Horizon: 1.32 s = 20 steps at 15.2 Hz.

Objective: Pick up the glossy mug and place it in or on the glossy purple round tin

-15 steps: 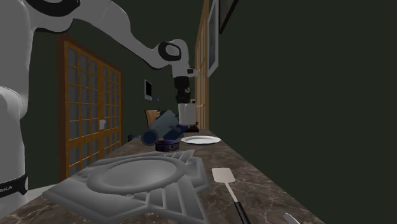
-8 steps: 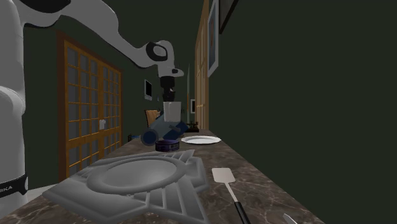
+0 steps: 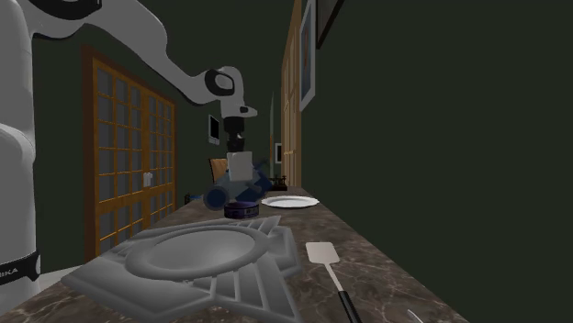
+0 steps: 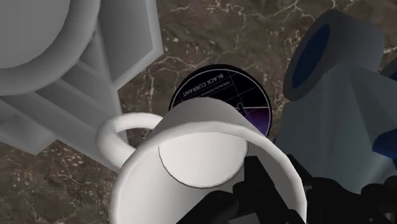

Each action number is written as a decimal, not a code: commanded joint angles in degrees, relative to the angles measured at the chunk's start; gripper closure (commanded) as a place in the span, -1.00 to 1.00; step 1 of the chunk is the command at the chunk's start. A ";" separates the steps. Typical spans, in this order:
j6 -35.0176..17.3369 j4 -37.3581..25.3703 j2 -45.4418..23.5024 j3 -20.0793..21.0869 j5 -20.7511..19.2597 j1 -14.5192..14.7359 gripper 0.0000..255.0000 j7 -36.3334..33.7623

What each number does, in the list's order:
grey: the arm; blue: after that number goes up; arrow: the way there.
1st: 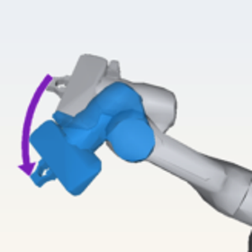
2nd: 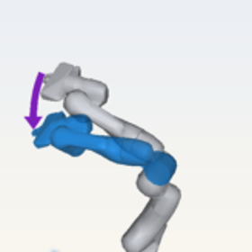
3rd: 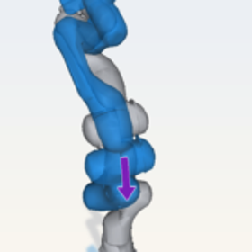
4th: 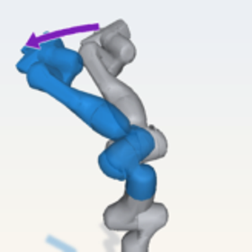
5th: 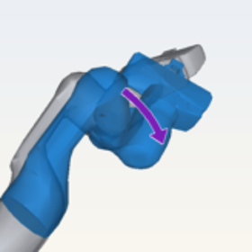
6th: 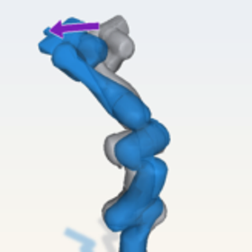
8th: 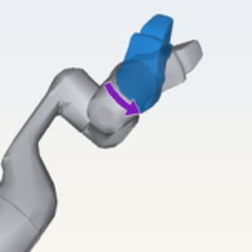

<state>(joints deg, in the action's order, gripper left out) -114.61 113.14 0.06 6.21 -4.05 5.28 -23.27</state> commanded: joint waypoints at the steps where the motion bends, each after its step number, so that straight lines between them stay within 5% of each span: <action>1: -1.53 1.20 -0.42 0.00 -0.01 0.00 1.00 0.03; 12: -9.56 6.37 -3.33 -0.18 -0.72 0.15 1.00 -0.80; 20: -9.56 6.37 -3.33 -0.40 -0.71 0.36 1.00 -0.79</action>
<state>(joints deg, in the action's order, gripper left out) -124.24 118.14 -0.71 5.34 -5.10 5.21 -24.06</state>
